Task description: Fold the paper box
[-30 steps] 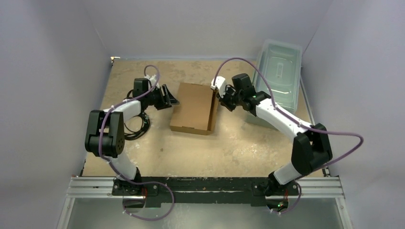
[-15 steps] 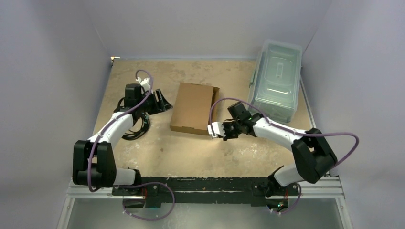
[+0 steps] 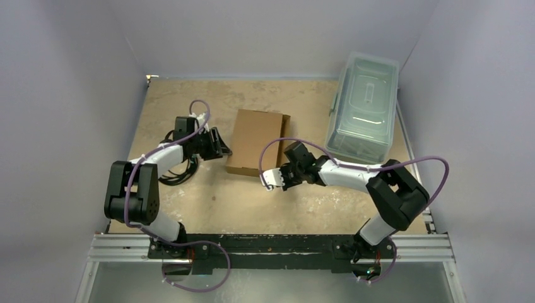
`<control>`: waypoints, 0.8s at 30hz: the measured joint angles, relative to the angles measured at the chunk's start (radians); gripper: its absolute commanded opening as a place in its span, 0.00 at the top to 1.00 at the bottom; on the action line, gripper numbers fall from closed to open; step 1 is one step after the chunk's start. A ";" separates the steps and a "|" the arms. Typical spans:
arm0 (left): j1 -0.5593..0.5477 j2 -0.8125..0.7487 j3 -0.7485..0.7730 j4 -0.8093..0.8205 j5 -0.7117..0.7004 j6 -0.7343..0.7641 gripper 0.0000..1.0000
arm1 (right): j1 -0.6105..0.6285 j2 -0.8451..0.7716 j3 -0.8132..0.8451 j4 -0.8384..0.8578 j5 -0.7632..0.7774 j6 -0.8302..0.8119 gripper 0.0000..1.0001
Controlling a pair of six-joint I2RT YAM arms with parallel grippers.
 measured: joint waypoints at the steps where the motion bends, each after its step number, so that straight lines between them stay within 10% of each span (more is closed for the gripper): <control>1: -0.006 0.003 0.002 0.001 0.001 0.000 0.58 | 0.015 0.005 0.004 0.001 0.002 0.006 1.00; 12: -0.089 0.027 0.036 0.002 -0.001 0.020 0.60 | 0.051 0.050 0.106 -0.014 -0.012 0.136 1.00; 24: -0.048 -0.022 0.030 -0.026 -0.028 0.019 0.52 | -0.104 -0.013 0.187 -0.491 -0.229 -0.158 1.00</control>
